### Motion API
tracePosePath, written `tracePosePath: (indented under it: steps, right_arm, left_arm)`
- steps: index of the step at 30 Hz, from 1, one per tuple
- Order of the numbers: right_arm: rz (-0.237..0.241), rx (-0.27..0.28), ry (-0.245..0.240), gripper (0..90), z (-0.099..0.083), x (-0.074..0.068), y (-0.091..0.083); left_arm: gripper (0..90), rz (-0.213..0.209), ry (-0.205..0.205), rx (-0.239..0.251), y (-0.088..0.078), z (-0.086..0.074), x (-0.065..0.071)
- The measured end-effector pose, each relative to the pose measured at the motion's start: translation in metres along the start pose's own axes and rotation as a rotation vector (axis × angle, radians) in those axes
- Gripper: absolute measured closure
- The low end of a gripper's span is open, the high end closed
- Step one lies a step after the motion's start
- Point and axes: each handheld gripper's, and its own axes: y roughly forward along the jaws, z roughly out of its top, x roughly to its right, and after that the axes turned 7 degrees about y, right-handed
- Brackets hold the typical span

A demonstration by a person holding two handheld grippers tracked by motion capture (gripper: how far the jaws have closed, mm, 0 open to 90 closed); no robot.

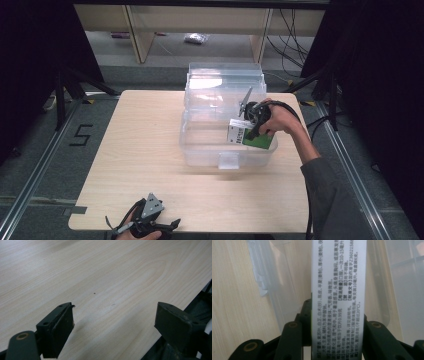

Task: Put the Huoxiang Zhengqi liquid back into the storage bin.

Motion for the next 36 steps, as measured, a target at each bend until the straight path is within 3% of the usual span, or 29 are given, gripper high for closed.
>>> tracePosePath:
  steps: [5, 6, 8, 9, 13, 15, 17, 19, 20, 25, 27, 30, 31, 32, 33, 36]
  right_arm:
    - [0.0, -0.008, 0.007, 64.6, -0.002, -0.001, 0.005]
    - [0.01, -0.008, -0.006, 64.6, -0.002, 0.001, 0.006]
    - [0.009, -0.014, 0.025, 64.6, -0.003, -0.001, 0.008]
    - [0.012, -0.006, -0.014, 64.5, -0.003, 0.001, 0.011]
    - [0.015, -0.023, -0.002, 64.5, -0.004, 0.001, 0.014]
    - [0.018, -0.029, -0.018, 64.5, -0.004, 0.002, 0.016]
    - [0.021, -0.028, -0.021, 64.4, -0.005, 0.001, 0.017]
    - [0.019, -0.032, -0.005, 64.3, -0.006, -0.001, 0.019]
    - [0.028, -0.025, -0.03, 64.3, -0.005, 0.001, 0.02]
    - [0.028, -0.035, -0.02, 64.3, -0.008, 0.002, 0.026]
    - [0.028, -0.038, -0.009, 64.2, -0.01, 0.002, 0.028]
    - [0.024, -0.039, -0.014, 63.9, -0.011, 0.002, 0.03]
    - [0.028, -0.042, -0.009, 63.9, -0.011, 0.001, 0.031]
    - [0.032, -0.042, -0.038, 63.7, -0.011, 0.002, 0.032]
    - [0.024, -0.049, -0.033, 63.7, -0.011, 0.002, 0.033]
    - [0.035, -0.051, -0.039, 63.4, -0.01, 0.002, 0.035]
  left_arm:
    - [14.9, -0.01, -0.002, 0.002, 0.0, 0.0, 0.001]
    - [14.9, -0.01, 0.015, -0.011, -0.001, 0.0, -0.001]
    - [14.9, -0.002, -0.004, 0.001, 0.0, 0.0, 0.0]
    - [14.9, -0.004, -0.007, 0.002, 0.0, 0.0, 0.0]
    - [14.9, -0.004, -0.006, 0.002, 0.001, 0.0, 0.0]
    - [14.9, -0.004, -0.007, 0.002, 0.001, 0.0, 0.0]
    - [14.9, -0.005, 0.022, -0.021, -0.001, 0.0, -0.002]
    - [14.9, -0.002, -0.003, -0.001, 0.0, 0.0, 0.0]
    - [14.9, -0.005, -0.004, 0.001, 0.0, 0.0, 0.0]
    - [14.9, -0.007, -0.007, 0.001, 0.0, 0.0, 0.0]
    - [14.9, -0.011, 0.011, -0.015, -0.001, 0.0, -0.001]
    - [14.9, -0.003, -0.007, 0.003, 0.001, 0.0, 0.0]
    - [14.9, -0.008, -0.006, -0.001, 0.0, 0.0, 0.001]
    - [14.9, -0.009, 0.024, -0.025, -0.001, 0.0, -0.002]
    - [14.9, -0.01, 0.046, -0.044, -0.003, 0.0, -0.003]
    - [14.9, -0.01, 0.039, -0.038, -0.002, 0.0, -0.003]
